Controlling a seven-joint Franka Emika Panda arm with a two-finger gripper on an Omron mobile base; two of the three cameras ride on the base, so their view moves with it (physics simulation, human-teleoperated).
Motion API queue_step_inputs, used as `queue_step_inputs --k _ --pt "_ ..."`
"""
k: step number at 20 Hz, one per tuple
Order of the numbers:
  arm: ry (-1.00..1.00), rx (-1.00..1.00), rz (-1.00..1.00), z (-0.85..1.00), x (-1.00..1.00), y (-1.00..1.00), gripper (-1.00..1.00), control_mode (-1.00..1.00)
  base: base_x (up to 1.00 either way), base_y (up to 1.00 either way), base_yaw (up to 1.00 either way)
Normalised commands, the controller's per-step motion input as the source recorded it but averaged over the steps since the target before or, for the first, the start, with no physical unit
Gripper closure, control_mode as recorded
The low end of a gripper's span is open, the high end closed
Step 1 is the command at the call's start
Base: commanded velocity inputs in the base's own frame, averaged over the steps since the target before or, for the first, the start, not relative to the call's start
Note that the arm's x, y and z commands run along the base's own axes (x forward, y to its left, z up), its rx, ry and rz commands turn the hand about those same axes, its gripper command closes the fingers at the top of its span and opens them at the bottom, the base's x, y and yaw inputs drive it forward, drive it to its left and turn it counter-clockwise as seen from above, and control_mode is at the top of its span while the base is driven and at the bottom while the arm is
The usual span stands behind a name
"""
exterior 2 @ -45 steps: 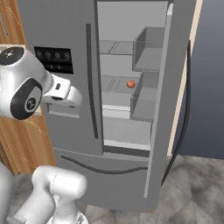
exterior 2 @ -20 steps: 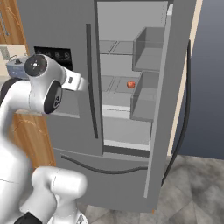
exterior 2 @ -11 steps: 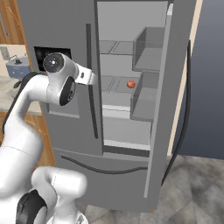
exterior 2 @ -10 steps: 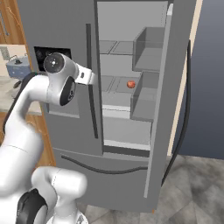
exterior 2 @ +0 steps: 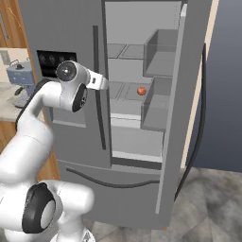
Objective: Open the fridge, remove the peach, lime, and chicken drumstick, and place them on any counter.
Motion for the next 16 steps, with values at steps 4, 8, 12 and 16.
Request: queue_step_inputs --k 4,8,12,16 --pt "0.01 0.0 0.0 -0.01 0.74 0.0 -1.0 -1.0 0.0 0.0 0.0" --pt "0.0 0.0 0.0 -0.06 0.76 0.0 -1.0 -1.0 0.0 0.0 0.0" --pt "0.0 0.0 0.0 -0.12 0.76 0.0 -1.0 -1.0 0.0 0.0 0.0" --pt "0.0 0.0 0.0 -0.15 0.73 0.0 -1.0 -1.0 0.0 0.0 0.0"
